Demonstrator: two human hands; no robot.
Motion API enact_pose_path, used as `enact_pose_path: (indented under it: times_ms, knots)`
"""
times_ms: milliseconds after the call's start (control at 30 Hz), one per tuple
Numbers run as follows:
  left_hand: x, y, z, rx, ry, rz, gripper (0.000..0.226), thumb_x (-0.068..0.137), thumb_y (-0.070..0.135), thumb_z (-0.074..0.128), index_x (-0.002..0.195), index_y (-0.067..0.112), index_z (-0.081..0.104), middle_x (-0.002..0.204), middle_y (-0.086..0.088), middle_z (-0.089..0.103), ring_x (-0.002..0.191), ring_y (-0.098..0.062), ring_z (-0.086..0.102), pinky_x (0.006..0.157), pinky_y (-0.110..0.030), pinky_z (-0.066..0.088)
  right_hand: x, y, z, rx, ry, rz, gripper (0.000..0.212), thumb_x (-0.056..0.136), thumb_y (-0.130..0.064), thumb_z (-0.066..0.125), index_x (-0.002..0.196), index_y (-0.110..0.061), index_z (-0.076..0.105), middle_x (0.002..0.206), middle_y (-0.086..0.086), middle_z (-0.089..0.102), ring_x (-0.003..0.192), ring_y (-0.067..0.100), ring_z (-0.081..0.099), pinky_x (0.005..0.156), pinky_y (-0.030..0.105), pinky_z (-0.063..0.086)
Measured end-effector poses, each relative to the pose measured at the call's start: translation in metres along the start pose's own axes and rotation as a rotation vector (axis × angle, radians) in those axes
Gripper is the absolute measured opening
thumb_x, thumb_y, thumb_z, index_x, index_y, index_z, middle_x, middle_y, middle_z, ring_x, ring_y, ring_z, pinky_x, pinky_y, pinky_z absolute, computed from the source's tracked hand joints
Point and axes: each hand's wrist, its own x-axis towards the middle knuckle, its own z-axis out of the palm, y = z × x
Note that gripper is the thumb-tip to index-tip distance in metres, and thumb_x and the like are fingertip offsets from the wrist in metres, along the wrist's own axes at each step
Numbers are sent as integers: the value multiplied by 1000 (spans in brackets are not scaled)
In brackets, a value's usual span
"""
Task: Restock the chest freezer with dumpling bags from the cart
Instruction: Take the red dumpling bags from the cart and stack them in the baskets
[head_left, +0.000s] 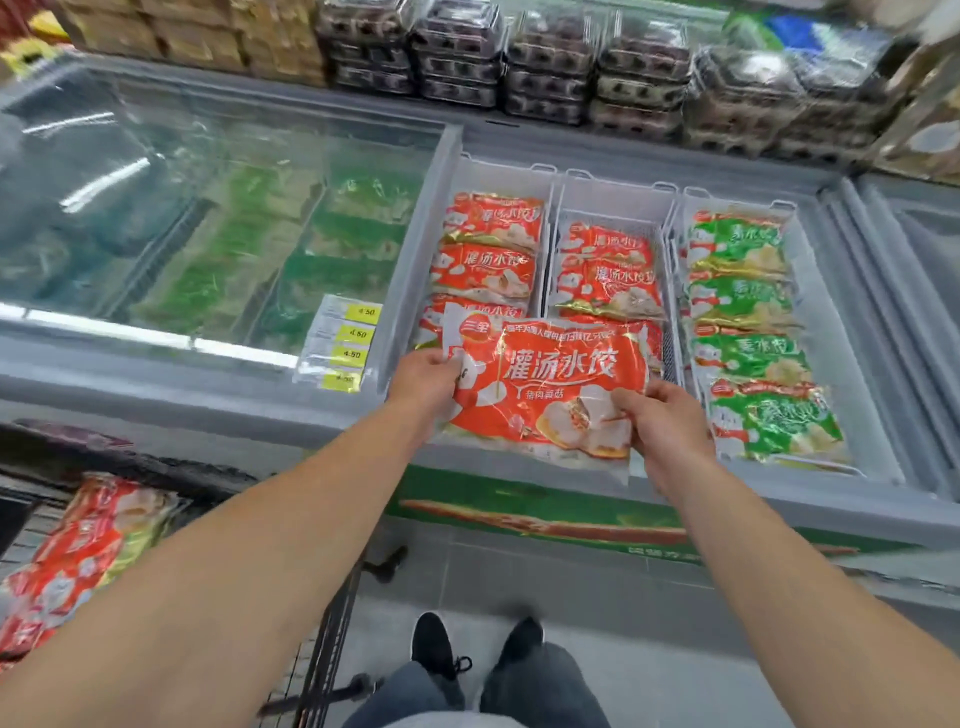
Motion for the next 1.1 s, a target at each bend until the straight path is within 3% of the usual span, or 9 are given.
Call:
enact_pose_path:
  times_ms: [200,333,467,533,633,700,900,1000,1100]
  knots:
    - [59,18,28,0,93,-52,29,100,19,58,72,18,61,75,1,66,61,-8,60,45,-18,47,89,-13,24,-38,-102,59,10,85,-4,70,89,-9,63,92,15,74,82,32,72,78,51,59]
    - [96,11,41,66,199,-73,34,96,18,64,62,16,60,70,-4,67,59,-13,62,63,-27,52,136,-6,43,-141,-163,104,33,74,-17,76,93,3,59,90,24,71,77,35,68,72,54,57]
    - [130,-6,48,123,258,-177,32,93,19,65,62,12,68,80,-14,71,78,-30,70,75,-40,58,161,2,72,-272,-225,125,26,77,-13,75,72,-16,50,67,9,56,59,23,57,54,39,45]
    - [140,-9,52,198,276,-199,23,94,19,63,75,10,73,83,-13,71,82,-28,67,76,-36,55,170,9,85,-330,-268,137,26,77,-10,74,72,-16,49,66,10,54,58,22,54,53,37,42]
    - [158,-15,55,279,281,-227,22,94,20,60,96,6,76,92,-15,73,91,-32,67,76,-32,51,186,24,101,-390,-327,184,14,74,-13,71,84,-9,62,83,9,71,74,29,69,71,50,60]
    - [168,-20,55,260,266,-266,25,88,27,62,94,9,77,89,-11,74,91,-32,69,82,-34,55,194,30,109,-430,-357,205,18,75,-14,70,91,-10,64,90,12,73,82,31,71,81,54,58]
    - [193,-37,47,286,256,-328,32,86,29,52,93,7,74,92,-12,75,89,-34,70,84,-44,58,203,36,139,-495,-445,270,10,82,-10,69,89,-15,64,93,11,73,87,30,70,83,49,58]
    - [198,-45,47,497,276,-264,23,90,12,55,110,7,65,108,-14,70,100,-33,66,85,-37,54,205,38,146,-949,-595,30,32,83,-26,71,110,-15,59,103,3,64,94,23,62,81,35,52]
    - [207,-62,54,806,188,-102,57,81,17,67,135,12,49,133,-16,52,122,-34,51,102,-45,46,210,43,153,-1321,-651,-302,76,87,-31,68,148,-7,30,147,14,37,129,35,44,105,41,44]
